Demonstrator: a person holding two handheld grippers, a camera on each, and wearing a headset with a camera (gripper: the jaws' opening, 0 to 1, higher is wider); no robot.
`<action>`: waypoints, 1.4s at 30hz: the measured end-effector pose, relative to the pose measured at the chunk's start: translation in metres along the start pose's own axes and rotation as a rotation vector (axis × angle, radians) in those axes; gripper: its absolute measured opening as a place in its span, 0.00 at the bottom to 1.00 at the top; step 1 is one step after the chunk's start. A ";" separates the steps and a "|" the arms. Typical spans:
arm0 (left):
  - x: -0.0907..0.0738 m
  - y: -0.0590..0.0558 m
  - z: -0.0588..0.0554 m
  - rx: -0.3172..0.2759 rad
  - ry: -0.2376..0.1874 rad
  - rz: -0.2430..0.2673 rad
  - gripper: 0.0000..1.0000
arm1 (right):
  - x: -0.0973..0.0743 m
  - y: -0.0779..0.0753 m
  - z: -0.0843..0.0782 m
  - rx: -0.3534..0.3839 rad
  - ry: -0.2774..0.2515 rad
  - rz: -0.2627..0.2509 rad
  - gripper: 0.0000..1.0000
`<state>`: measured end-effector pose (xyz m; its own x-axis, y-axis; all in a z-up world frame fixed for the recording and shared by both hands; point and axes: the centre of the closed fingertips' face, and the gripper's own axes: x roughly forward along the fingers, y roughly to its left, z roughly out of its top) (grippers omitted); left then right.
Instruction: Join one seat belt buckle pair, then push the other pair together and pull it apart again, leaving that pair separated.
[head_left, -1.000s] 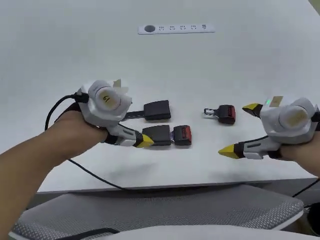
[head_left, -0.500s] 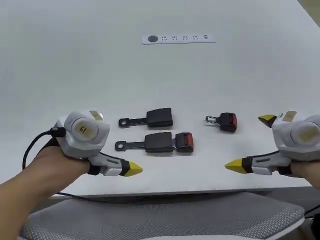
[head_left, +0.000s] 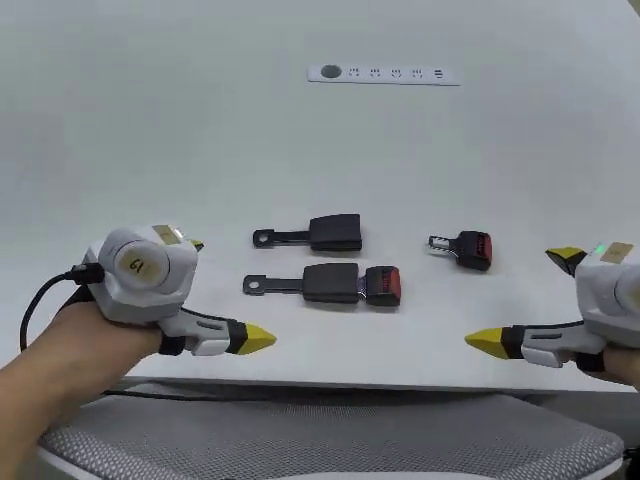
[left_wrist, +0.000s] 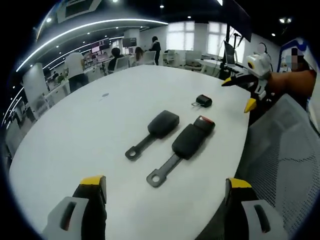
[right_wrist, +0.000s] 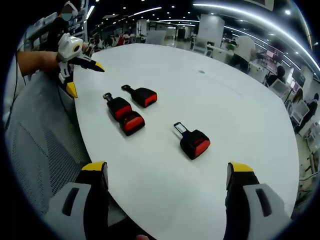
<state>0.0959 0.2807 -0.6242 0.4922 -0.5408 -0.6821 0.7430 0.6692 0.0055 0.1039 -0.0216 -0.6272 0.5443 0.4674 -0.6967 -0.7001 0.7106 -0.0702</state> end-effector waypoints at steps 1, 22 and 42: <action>-0.002 0.001 0.002 -0.005 -0.010 0.003 1.00 | 0.000 0.000 0.001 0.001 -0.003 0.000 1.00; -0.015 0.013 -0.015 -0.009 -0.033 0.092 0.95 | -0.011 -0.002 -0.010 0.024 -0.044 -0.011 1.00; -0.013 0.005 -0.021 -0.007 -0.002 0.080 0.95 | -0.014 -0.001 -0.021 -0.002 -0.022 -0.014 0.99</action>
<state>0.0832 0.3017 -0.6309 0.5511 -0.4865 -0.6780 0.6981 0.7139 0.0552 0.0871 -0.0399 -0.6319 0.5639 0.4691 -0.6796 -0.6932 0.7162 -0.0809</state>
